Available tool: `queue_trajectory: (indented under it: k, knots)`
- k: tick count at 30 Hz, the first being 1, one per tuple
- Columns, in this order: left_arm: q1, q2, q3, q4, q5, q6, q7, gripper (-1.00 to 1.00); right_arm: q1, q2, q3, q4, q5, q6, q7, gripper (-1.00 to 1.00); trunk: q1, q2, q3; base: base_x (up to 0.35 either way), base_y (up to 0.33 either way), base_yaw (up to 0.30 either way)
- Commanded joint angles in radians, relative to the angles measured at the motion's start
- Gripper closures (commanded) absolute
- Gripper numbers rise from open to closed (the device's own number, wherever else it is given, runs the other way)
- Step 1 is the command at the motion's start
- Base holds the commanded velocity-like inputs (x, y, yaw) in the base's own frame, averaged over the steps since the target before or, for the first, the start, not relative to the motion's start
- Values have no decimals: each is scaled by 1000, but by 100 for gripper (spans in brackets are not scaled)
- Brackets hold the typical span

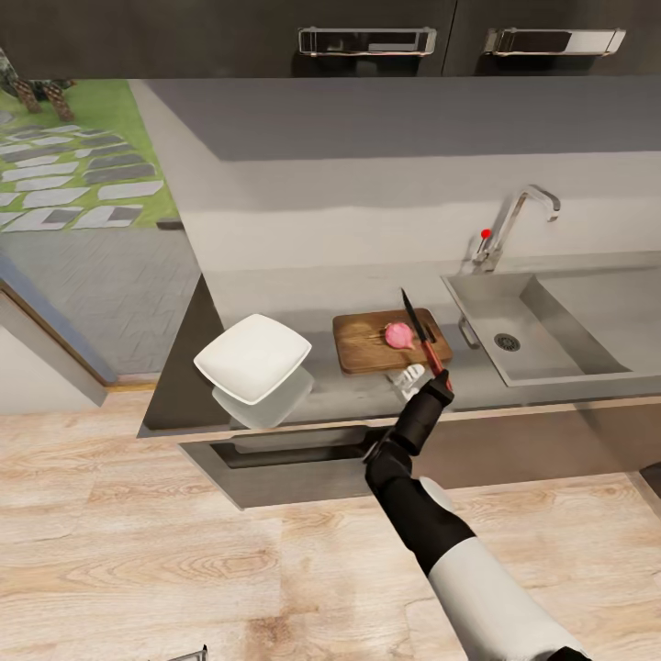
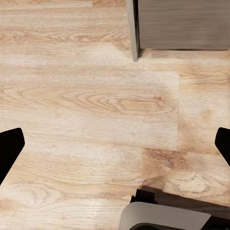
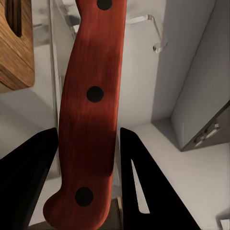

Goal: In the kitchen, take the Vidalia onion out of the sink, dice it on the chopping board with the paring knife, put the diced onion into the bowl on the countertop, then place both the paring knife and the chopping board into the sink.

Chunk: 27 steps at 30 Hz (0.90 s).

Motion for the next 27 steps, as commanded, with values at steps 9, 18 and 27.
queue_trajectory:
  k: [9, 18, 27]
  knots:
    - [-2, 1, 5, 4, -11, -5, 7, -100, -1, 0, -25, 1, 1, -8, -1, 100, 1, -2, -1, 0, 0, 0]
    - [-2, 1, 5, 4, -11, -5, 7, -100, -1, 0, -26, 6, -1, -10, 0, 100, 1, -2, -1, 0, 0, 0]
    - [-2, 1, 5, 4, -11, -5, 7, -100, -1, 0, -28, 69, -1, -45, 22, 100, 1, -2, -1, 0, 0, 0]
